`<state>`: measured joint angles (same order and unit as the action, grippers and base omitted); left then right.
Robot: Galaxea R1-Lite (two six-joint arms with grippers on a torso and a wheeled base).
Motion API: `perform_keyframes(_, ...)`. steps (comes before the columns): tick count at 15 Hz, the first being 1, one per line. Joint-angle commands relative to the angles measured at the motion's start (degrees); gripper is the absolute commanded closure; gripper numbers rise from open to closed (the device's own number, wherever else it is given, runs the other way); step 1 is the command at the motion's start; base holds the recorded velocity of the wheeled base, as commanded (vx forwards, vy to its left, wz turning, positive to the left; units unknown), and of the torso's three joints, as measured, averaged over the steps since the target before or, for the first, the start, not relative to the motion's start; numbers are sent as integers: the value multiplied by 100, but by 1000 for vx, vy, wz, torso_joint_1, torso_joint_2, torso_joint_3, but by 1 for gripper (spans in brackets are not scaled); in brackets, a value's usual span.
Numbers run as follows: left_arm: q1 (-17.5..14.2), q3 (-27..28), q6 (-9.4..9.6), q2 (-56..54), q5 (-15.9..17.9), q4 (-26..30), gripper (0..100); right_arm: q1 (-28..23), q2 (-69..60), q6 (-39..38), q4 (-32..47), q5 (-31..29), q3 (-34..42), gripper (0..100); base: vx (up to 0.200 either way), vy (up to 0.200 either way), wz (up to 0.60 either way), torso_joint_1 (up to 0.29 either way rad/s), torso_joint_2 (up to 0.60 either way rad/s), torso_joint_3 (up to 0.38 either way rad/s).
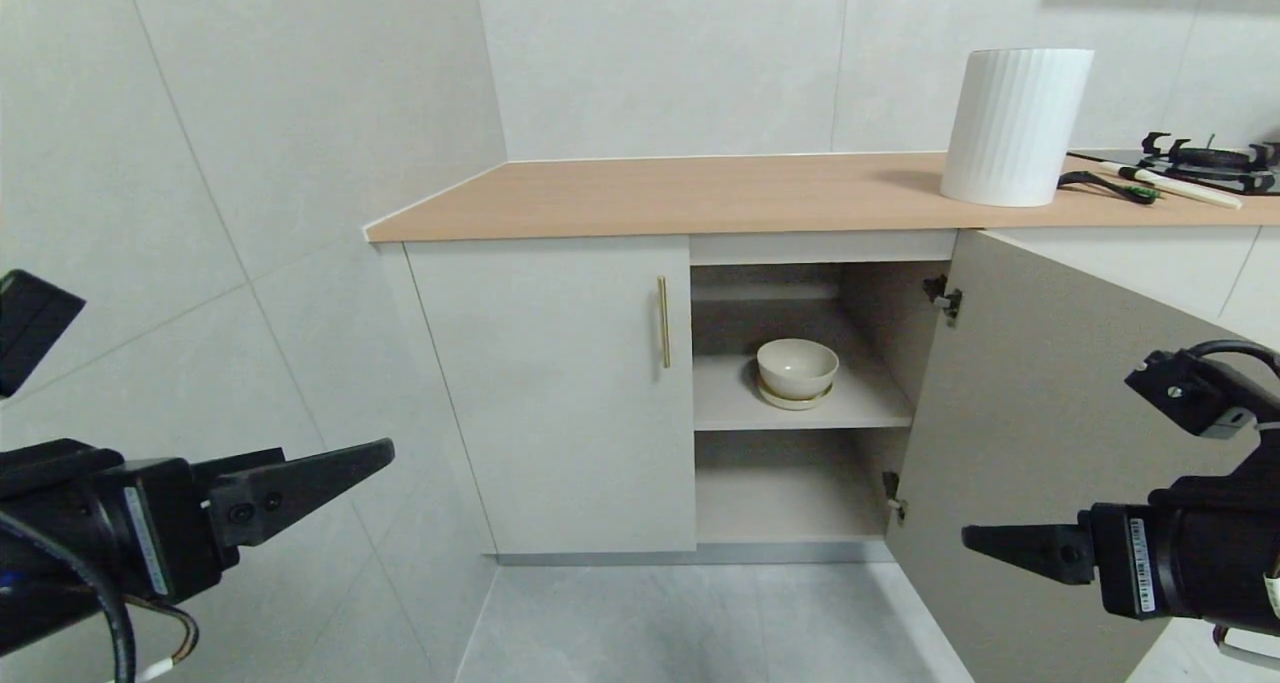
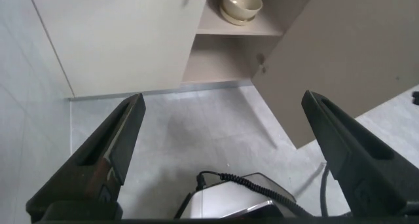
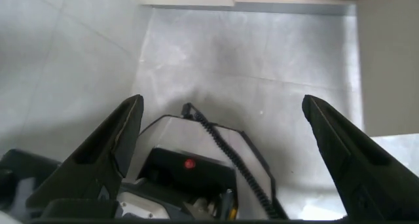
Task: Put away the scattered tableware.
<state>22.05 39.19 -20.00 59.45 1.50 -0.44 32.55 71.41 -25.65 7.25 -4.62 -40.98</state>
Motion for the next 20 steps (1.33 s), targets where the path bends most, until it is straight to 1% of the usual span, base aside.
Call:
perform_keyframes(1,1,1,23,14,-1,0,0,-38,-75,95,4,-92,20,0,0,-200,0,2,2,2)
perform_keyframes(6,1,-35,32,49,-1,9,0,-135,-154,165,83,-188,29,0,0,-200,0,5,2,0)
perform_keyframes(9,1,-35,32,49,8,9,0,-135,-172,183,303,-188,-6,0,0,-200,0,1,2,2)
perform_keyframes(11,1,-35,32,66,17,9,0,-135,-215,245,663,-180,-129,0,0,-200,0,2,-7,0)
perform_keyframes(12,1,-43,32,84,17,0,0,-135,-242,245,1375,-180,-410,0,0,-200,0,2,7,2)
perform_keyframes(13,1,-43,32,93,17,0,0,-144,-259,236,1648,-188,-551,0,0,0,0,0,0,0)
perform_keyframes(15,1,-43,32,93,26,0,0,-407,-347,271,1885,-241,-683,0,0,0,0,0,0,0)
perform_keyframes(16,1,-43,32,93,26,0,0,-601,-409,385,2210,-320,-867,0,0,0,0,0,0,0)
perform_keyframes(18,1,-61,32,93,26,0,0,-1146,-462,570,2632,-795,-1122,0,0,0,0,0,0,0)
perform_keyframes(20,1,-70,32,102,26,-9,0,-1770,-532,1018,2738,-891,-1131,0,0,0,0,0,0,0)
